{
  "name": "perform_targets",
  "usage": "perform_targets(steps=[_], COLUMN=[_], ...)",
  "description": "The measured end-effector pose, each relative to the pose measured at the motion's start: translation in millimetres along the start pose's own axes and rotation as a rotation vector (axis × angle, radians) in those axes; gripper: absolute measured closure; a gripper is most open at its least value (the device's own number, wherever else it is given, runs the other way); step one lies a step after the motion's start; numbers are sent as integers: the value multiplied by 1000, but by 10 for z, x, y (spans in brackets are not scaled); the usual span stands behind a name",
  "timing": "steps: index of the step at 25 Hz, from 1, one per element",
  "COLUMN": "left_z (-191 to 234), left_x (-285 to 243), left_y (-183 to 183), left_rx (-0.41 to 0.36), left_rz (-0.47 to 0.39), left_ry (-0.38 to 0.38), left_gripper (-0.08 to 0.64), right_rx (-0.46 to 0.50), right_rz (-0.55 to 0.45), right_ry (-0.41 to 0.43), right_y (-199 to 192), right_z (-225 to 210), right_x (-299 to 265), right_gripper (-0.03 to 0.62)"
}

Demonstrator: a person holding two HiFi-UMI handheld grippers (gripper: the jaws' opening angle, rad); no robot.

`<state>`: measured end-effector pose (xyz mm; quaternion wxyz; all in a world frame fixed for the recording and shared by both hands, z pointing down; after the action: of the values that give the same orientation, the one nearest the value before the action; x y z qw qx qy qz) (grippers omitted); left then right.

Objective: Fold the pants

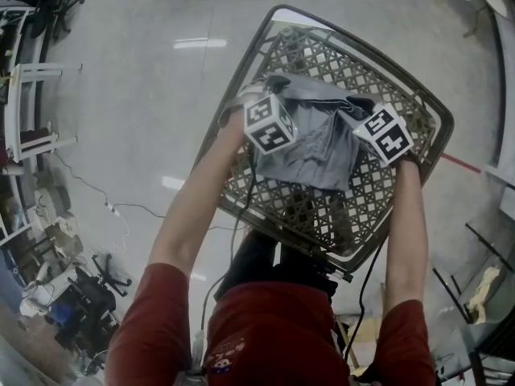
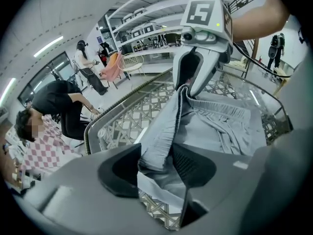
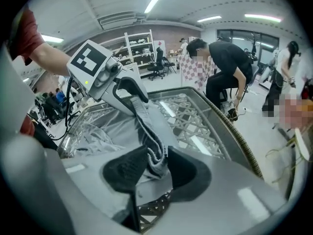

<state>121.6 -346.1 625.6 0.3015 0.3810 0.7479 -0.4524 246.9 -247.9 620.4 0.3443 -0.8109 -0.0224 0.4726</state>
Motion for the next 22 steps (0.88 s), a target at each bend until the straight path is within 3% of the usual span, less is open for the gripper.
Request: perform_targets(steps=[7, 12, 18, 22], left_z=[102, 225, 405, 470], left_x=[1, -55, -66, -50], left_y=[-18, -13, 33, 19], left_rx=[49, 97, 141, 160], left_rz=[-15, -16, -44, -73], left_ry=[12, 34, 127, 170], left_gripper=[336, 329, 328, 332], right_rx=[-46, -38, -20, -96], right_rz=[-66, -107, -176, -222], right_ry=[-5, -53, -106, -139], right_y=[6, 5, 106, 102], right_z=[-90, -134, -8, 271], right_x=[-49, -4, 158, 293], right_gripper=[468, 459, 453, 453])
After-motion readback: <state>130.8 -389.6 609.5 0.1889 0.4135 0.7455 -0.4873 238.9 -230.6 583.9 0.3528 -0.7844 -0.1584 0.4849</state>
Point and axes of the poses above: the fingertips, and each gripper's own axes: x backward along the fingers, z to its left, y out of its top, the point moved 6 cm from there along x, backward along the fingers, and after that the axes turned 13 degrees about y, right-handed, at the moved point
